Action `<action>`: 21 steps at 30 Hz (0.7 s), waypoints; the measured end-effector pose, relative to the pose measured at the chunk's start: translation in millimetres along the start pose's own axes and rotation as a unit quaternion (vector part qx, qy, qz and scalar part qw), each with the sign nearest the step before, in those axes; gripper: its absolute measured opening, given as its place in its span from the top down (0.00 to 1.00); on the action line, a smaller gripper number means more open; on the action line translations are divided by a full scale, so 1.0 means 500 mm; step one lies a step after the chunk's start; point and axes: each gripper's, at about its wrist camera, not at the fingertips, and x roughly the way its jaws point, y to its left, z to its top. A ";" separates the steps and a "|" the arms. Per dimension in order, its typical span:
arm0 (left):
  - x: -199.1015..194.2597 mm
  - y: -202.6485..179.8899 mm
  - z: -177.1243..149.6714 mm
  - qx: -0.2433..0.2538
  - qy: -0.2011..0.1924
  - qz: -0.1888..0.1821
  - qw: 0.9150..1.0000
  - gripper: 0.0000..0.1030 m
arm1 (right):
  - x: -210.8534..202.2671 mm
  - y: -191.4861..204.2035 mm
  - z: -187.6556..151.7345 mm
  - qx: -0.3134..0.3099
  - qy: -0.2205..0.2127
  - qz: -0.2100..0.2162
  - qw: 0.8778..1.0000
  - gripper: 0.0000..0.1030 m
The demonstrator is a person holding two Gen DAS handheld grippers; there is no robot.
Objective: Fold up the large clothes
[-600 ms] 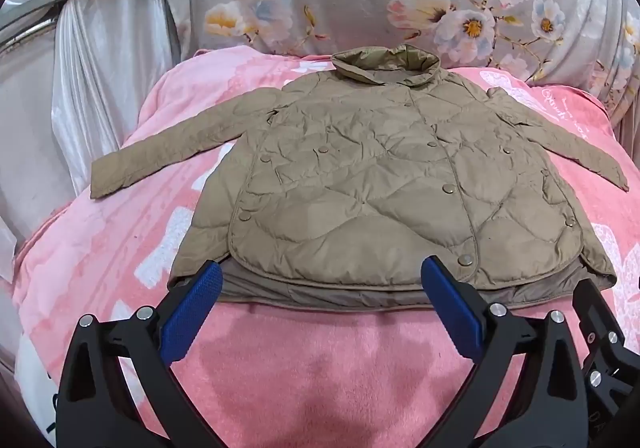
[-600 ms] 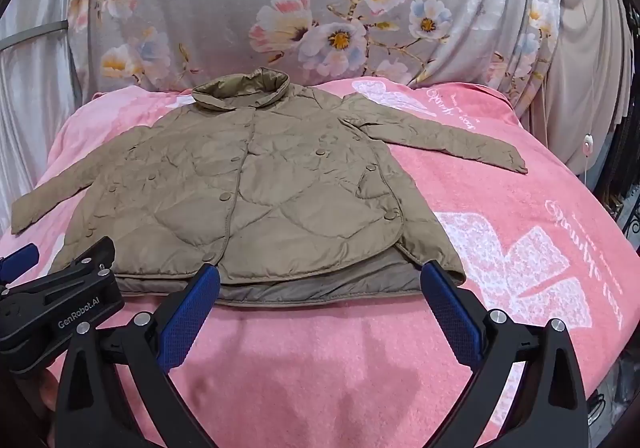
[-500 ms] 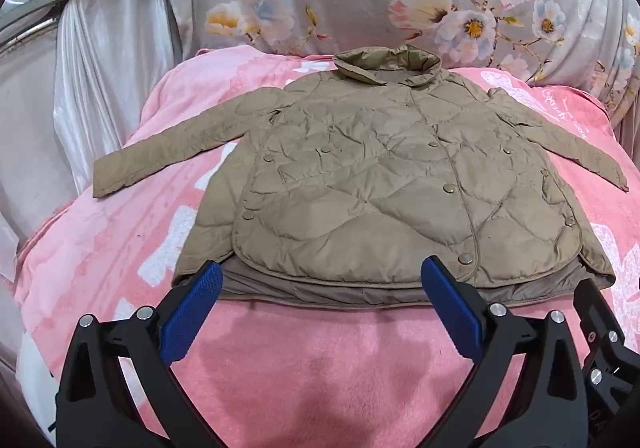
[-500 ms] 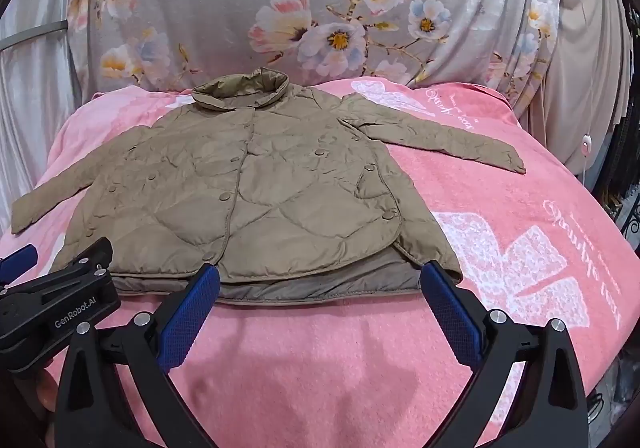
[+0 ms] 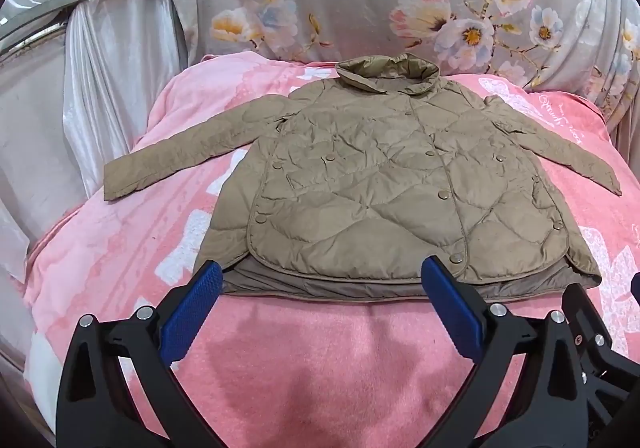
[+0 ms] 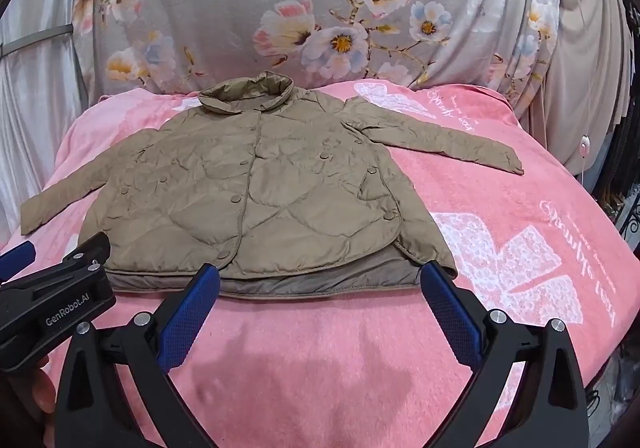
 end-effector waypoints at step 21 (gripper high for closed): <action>-0.006 0.008 -0.005 -0.004 0.002 -0.002 1.000 0.06 | -0.011 0.011 -0.002 -0.012 0.003 -0.001 1.000 0.05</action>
